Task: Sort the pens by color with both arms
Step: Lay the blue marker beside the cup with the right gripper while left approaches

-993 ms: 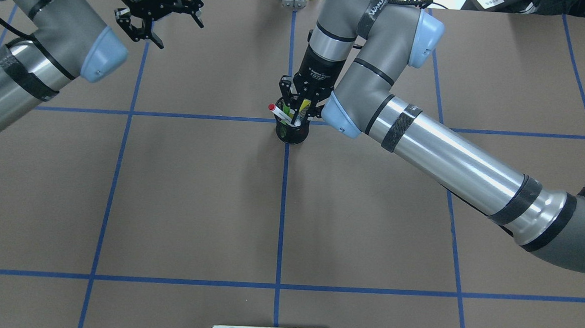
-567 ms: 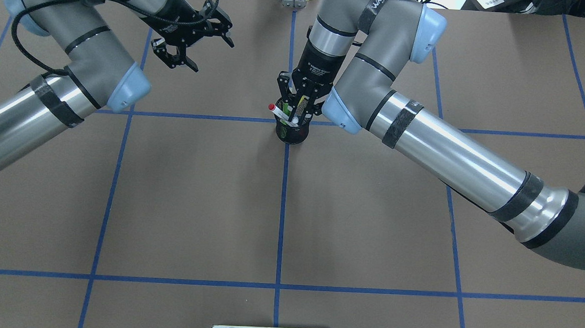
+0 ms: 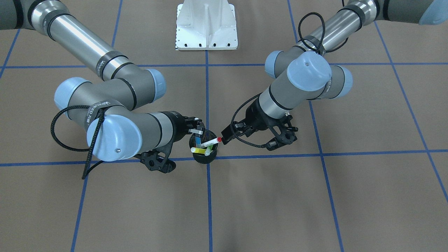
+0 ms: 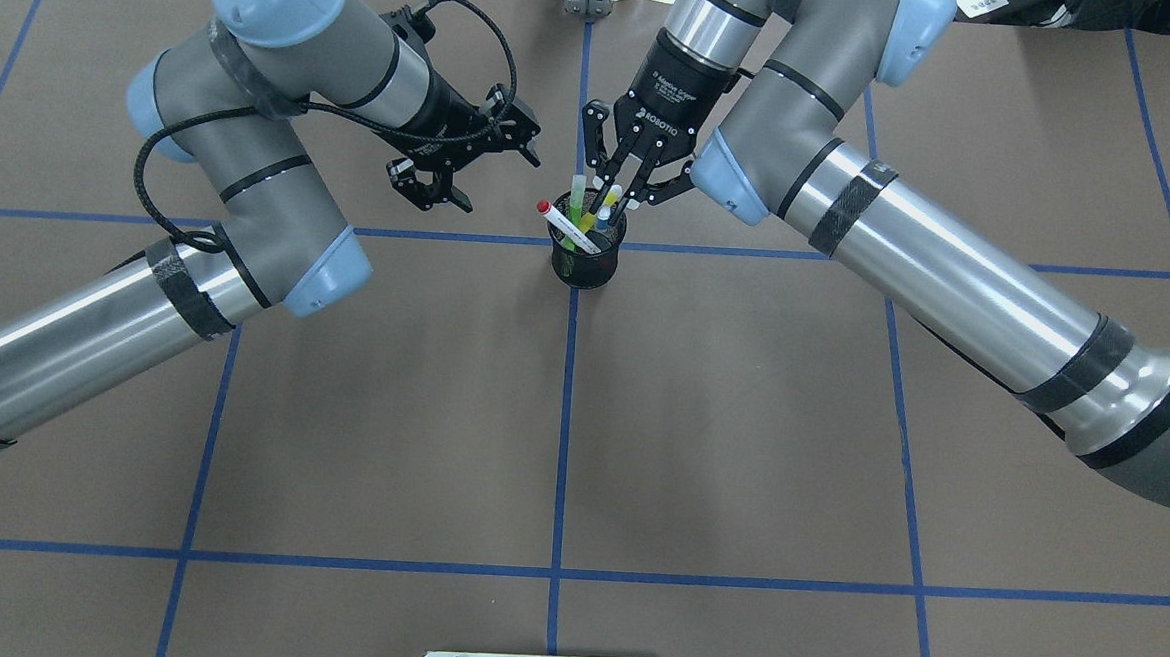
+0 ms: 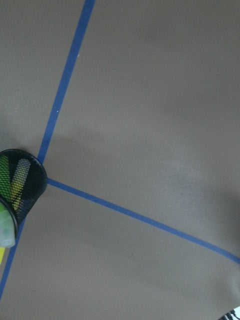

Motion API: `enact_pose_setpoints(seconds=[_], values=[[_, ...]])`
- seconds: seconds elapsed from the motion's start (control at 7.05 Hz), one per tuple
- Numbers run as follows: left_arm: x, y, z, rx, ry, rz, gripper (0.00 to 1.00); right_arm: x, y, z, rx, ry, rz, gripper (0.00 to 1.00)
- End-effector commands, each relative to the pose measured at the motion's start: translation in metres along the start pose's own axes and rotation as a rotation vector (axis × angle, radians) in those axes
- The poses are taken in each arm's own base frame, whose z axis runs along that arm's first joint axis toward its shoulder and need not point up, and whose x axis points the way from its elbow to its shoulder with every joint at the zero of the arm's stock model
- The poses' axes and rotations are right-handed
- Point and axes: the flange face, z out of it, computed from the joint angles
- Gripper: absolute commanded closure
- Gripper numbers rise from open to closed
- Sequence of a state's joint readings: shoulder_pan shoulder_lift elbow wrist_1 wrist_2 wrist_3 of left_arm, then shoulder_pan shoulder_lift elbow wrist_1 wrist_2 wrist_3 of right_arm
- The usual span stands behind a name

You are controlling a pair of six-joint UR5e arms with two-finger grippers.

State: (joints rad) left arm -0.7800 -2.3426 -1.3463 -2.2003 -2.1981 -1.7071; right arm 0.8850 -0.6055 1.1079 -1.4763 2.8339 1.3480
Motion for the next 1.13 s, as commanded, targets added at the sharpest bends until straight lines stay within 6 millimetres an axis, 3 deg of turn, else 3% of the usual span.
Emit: enact_pose_setpoints(seconds=[0.0,0.28,0.57,0.85,0.99], values=[[0.01,0.024,0.016,-0.002,0.006,0.0,0.11,0.007,0.006,-0.035,-0.044,-0.049,0.051,0.75],[0.015,0.032,0.025,0.026,0.008,0.007,0.22,0.022,-0.004,-0.081,-0.092,-0.107,0.081,0.75],[0.015,0.02,0.043,0.031,-0.026,-0.002,0.29,0.043,-0.014,-0.098,-0.085,-0.129,0.083,0.75],[0.01,0.015,0.05,0.032,-0.044,0.008,0.29,0.081,-0.051,-0.109,0.115,-0.108,-0.179,0.75],[0.011,0.015,0.05,0.032,-0.044,0.005,0.35,0.089,-0.065,-0.128,0.219,-0.077,-0.31,0.75]])
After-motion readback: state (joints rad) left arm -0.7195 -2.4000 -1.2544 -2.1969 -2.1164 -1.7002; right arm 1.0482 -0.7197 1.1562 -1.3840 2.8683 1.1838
